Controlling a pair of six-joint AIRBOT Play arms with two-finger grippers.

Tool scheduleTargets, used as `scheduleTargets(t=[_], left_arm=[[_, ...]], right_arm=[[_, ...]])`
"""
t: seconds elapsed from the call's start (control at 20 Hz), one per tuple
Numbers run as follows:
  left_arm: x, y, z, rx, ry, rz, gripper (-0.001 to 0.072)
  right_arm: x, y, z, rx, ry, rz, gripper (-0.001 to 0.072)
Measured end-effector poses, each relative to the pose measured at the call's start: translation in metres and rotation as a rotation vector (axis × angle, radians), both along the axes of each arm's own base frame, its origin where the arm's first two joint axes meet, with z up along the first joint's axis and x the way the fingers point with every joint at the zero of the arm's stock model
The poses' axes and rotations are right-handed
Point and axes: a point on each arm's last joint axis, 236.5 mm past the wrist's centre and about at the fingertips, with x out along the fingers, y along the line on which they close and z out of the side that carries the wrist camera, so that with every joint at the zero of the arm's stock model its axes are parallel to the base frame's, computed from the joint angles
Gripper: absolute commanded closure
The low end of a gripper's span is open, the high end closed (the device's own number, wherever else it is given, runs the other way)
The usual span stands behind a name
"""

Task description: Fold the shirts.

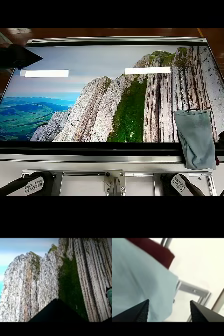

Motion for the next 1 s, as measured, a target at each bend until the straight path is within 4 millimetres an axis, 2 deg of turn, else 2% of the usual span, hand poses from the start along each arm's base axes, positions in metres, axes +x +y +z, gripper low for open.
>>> scheduleTargets(t=[0.05, 0.1, 0.2, 0.25, 0.3, 0.35, 0.4, 0.45, 0.5, 0.6, 0.7, 0.75, 0.85, 1.0], left_arm=[[0.003, 0.000, -0.004, 0.003, 0.005, 0.001, 0.0673], [0.007, 0.001, -0.011, 0.019, 0.014, 0.002, 0.0673], [0.014, 0.001, -0.033, 0.086, 0.050, 0.000, 0.0673], [0.018, 0.001, -0.049, 0.139, 0.081, 0.004, 0.0672], [0.021, 0.001, -0.068, 0.198, 0.119, 0.009, 0.0666], [0.022, -0.001, -0.087, 0.260, 0.164, 0.009, 0.0491], [0.021, -0.004, -0.107, 0.324, 0.212, 0.001, 0.0052], [0.020, -0.008, -0.124, 0.370, 0.254, -0.010, -0.0011], [0.018, -0.014, -0.143, 0.411, 0.305, -0.021, -0.0011], [0.012, -0.023, -0.173, 0.465, 0.394, -0.040, -0.0010], [0.009, -0.027, -0.195, 0.503, 0.460, -0.045, -0.0010], [0.008, -0.030, -0.204, 0.515, 0.485, -0.048, -0.0010], [0.006, -0.031, -0.217, 0.534, 0.519, -0.051, -0.0010], [0.005, -0.032, -0.227, 0.546, 0.547, -0.053, -0.0010]], right_arm=[[0.022, -0.015, 0.021, -0.072, -0.088, 0.033, 0.0090], [0.052, -0.028, 0.047, -0.150, -0.202, 0.088, 0.0090], [0.124, -0.033, 0.102, -0.272, -0.440, 0.253, 0.0090], [0.161, -0.023, 0.126, -0.306, -0.545, 0.352, 0.0090], [0.198, -0.002, 0.145, -0.318, -0.637, 0.463, 0.0088], [0.229, 0.024, 0.153, -0.303, -0.691, 0.562, 0.0087], [0.255, 0.057, 0.149, -0.255, -0.716, 0.655, 0.0047], [0.274, 0.089, 0.136, -0.192, -0.711, 0.729, 0.0038], [0.287, 0.124, 0.116, -0.104, -0.687, 0.799, 0.0038], [0.300, 0.184, 0.076, 0.068, -0.629, 0.901, 0.0039], [0.302, 0.229, 0.049, 0.206, -0.588, 0.964, 0.0039], [0.300, 0.247, 0.039, 0.263, -0.571, 0.983, 0.0040], [0.298, 0.267, 0.029, 0.326, -0.554, 1.007, 0.0039], [0.295, 0.284, 0.022, 0.381, -0.542, 1.023, 0.0039]])
